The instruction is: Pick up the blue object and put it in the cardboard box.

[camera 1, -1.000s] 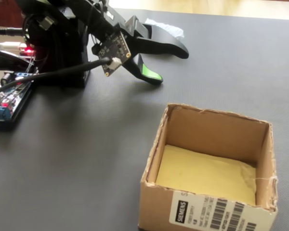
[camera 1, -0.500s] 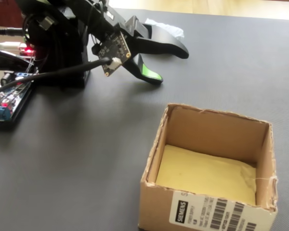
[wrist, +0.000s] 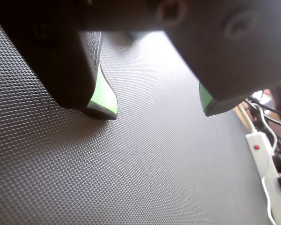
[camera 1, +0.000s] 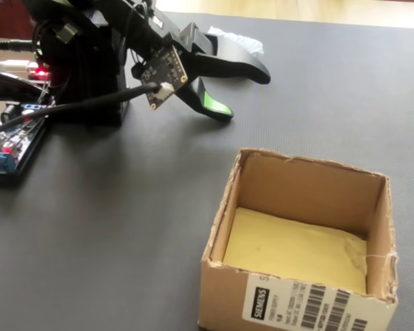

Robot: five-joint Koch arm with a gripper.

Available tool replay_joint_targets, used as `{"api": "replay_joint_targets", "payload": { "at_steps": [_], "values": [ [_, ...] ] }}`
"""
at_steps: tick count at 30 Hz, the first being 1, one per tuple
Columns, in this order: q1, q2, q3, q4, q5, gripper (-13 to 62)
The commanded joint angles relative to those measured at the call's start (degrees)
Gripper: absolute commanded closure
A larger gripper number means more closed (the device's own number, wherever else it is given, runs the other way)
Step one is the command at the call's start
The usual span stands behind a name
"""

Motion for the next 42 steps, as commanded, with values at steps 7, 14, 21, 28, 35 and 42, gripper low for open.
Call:
{"api": "replay_joint_targets", "payload": {
  "at_steps": [7, 14, 21, 28, 35, 42],
  "values": [
    [-1.8, 5.0, 3.3, 2.1, 1.7, 14.8],
    [-9.9, 4.9, 3.3, 1.5, 2.5, 14.9],
    [-19.1, 4.9, 3.0, 1.5, 2.1, 14.9],
    [-27.0, 4.9, 2.7, 1.5, 2.3, 14.9],
    [-34.2, 4.6, 1.2, 1.5, 3.3, 14.9],
    [-37.5, 0.9, -3.6, 1.8, 3.5, 16.3]
  ]
}}
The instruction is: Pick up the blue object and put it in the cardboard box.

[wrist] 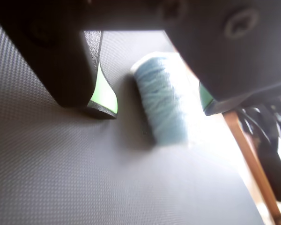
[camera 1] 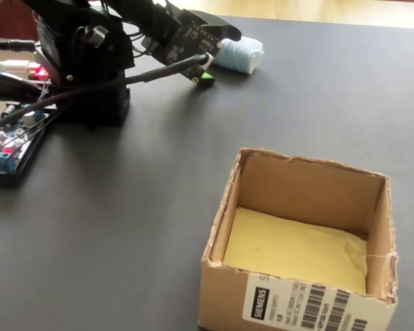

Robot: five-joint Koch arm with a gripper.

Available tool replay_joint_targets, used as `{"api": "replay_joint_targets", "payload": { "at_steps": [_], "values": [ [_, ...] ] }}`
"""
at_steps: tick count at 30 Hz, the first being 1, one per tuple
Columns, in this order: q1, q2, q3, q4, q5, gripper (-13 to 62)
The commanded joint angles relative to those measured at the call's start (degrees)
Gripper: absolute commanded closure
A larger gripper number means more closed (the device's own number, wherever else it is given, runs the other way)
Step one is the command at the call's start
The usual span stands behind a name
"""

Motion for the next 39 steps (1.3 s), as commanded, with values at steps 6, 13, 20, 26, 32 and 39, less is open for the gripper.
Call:
{"api": "replay_joint_targets", "payload": {
  "at_steps": [6, 13, 20, 26, 32, 39],
  "values": [
    [-1.8, -3.7, -8.6, 4.0, 3.1, 16.3],
    [-1.5, -6.8, -22.4, 16.1, 2.6, 16.0],
    [-4.4, -12.0, -36.7, 34.7, 0.2, 15.9],
    [-8.7, -17.1, -43.2, 38.5, 0.1, 15.9],
    [-10.5, -28.1, -47.2, 37.5, 0.3, 15.3],
    [-8.7, -32.9, -44.8, 31.0, 0.7, 20.4]
  ]
}}
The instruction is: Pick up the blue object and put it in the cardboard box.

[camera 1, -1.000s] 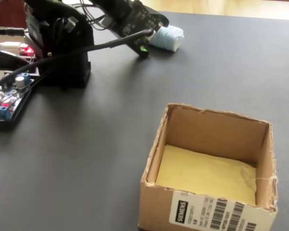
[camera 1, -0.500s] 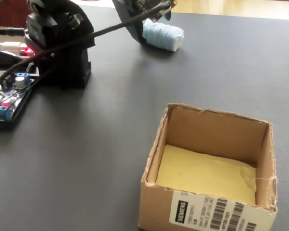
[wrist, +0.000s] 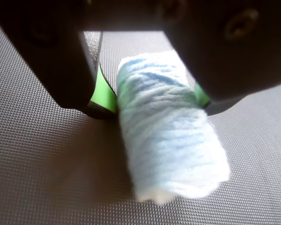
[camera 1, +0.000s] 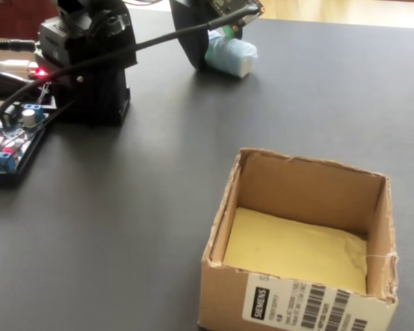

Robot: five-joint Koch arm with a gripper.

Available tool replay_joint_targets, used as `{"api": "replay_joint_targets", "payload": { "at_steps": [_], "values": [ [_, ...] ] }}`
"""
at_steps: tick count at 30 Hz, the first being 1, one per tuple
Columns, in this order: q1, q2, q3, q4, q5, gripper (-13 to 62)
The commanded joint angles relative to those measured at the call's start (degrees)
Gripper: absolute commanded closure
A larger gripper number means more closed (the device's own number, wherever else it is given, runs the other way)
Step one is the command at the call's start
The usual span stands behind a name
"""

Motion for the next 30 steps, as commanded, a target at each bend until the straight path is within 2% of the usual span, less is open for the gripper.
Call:
{"api": "replay_joint_targets", "payload": {
  "at_steps": [1, 9, 21, 30],
  "values": [
    [0.5, -0.5, -4.1, -9.1, 2.7, 22.8],
    [1.9, -0.5, 2.5, -26.0, 1.0, 41.5],
    [9.1, 5.3, 5.3, -34.5, 0.7, 42.0],
    [20.1, 17.5, 10.3, -40.3, 1.1, 42.0]
  ]
}}
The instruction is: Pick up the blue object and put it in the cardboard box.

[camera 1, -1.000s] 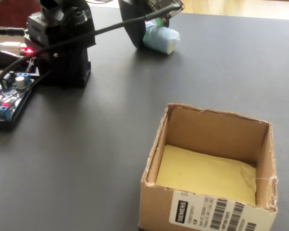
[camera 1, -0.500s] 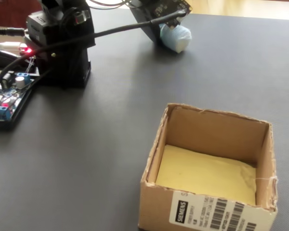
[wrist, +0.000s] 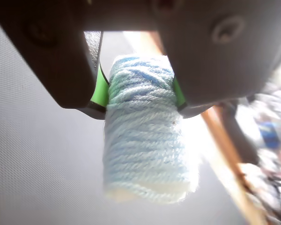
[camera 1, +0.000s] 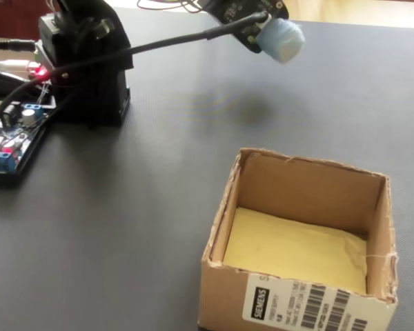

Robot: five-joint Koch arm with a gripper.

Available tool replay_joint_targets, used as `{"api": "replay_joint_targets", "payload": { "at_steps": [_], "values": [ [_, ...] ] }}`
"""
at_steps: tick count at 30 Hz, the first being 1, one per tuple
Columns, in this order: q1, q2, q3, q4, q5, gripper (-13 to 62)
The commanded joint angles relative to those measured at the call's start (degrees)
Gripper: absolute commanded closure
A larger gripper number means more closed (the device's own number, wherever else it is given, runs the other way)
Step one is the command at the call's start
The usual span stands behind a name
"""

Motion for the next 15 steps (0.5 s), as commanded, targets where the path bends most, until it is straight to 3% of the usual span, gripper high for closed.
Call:
{"api": "replay_joint_targets", "payload": {
  "at_steps": [1, 15],
  "values": [
    [1.3, 2.4, -1.1, -6.2, 1.1, 42.0],
    [22.7, 11.2, 2.1, -12.3, 0.8, 41.9]
  ]
}}
